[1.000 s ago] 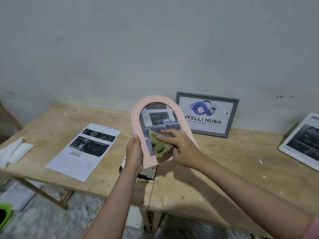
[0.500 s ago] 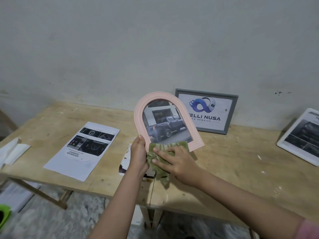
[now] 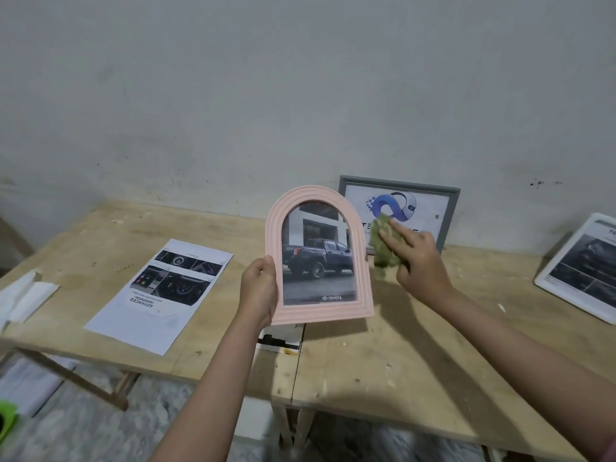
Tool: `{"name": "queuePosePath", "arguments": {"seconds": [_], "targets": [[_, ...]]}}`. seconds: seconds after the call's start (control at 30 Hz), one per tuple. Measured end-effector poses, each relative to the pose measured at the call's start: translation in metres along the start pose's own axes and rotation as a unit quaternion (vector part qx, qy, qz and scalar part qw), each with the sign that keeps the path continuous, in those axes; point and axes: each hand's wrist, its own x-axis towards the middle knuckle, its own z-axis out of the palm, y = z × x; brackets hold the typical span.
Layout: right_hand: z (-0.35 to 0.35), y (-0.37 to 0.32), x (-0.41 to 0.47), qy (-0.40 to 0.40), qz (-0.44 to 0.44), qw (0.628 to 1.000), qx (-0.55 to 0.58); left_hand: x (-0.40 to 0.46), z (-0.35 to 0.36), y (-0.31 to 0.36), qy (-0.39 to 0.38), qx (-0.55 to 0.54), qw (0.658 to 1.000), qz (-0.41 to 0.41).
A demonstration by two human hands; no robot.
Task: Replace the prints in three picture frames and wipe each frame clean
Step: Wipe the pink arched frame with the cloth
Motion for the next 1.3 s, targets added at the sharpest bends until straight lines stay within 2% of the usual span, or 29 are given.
{"name": "queuePosePath", "arguments": {"seconds": [0.03,0.1,0.17,0.23,0.33,0.43,0.6,0.77,1.0,1.17,1.3], "targets": [[-0.001,-0.011,0.012,0.023,0.018,0.999,0.027,0.0,0.003,-0.003,-0.004,0.006,1.0,0.009],[0.005,-0.036,0.034,0.03,-0.017,0.998,0.053,-0.004,0.012,-0.007,-0.021,0.034,0.999,0.012],[0.021,-0.059,0.048,-0.022,-0.125,0.991,0.046,-0.007,0.02,-0.008,-0.049,0.044,0.997,0.026],[0.041,-0.07,0.052,-0.078,-0.236,0.969,0.006,-0.007,0.025,-0.011,-0.1,0.028,0.994,0.041],[0.053,-0.068,0.053,-0.099,-0.294,0.95,-0.036,-0.009,0.02,-0.012,-0.11,0.039,0.991,0.069],[0.056,-0.061,0.061,-0.142,-0.227,0.961,-0.067,-0.016,0.012,-0.012,-0.097,0.073,0.986,0.11],[0.047,-0.063,0.077,-0.216,-0.102,0.97,-0.041,-0.02,0.007,-0.015,-0.065,0.101,0.984,0.129],[0.047,-0.046,0.079,-0.228,-0.005,0.973,-0.026,-0.016,0.004,-0.015,-0.049,0.083,0.989,0.11],[0.043,-0.021,0.06,-0.238,0.132,0.961,0.056,-0.011,0.004,-0.01,0.007,0.041,0.997,0.071],[0.044,-0.027,0.03,-0.227,0.171,0.953,0.107,-0.001,0.009,-0.006,0.055,0.02,0.996,0.061],[0.046,-0.032,0.004,-0.235,0.162,0.951,0.121,0.0,0.014,0.003,0.094,0.016,0.993,0.066]]}}
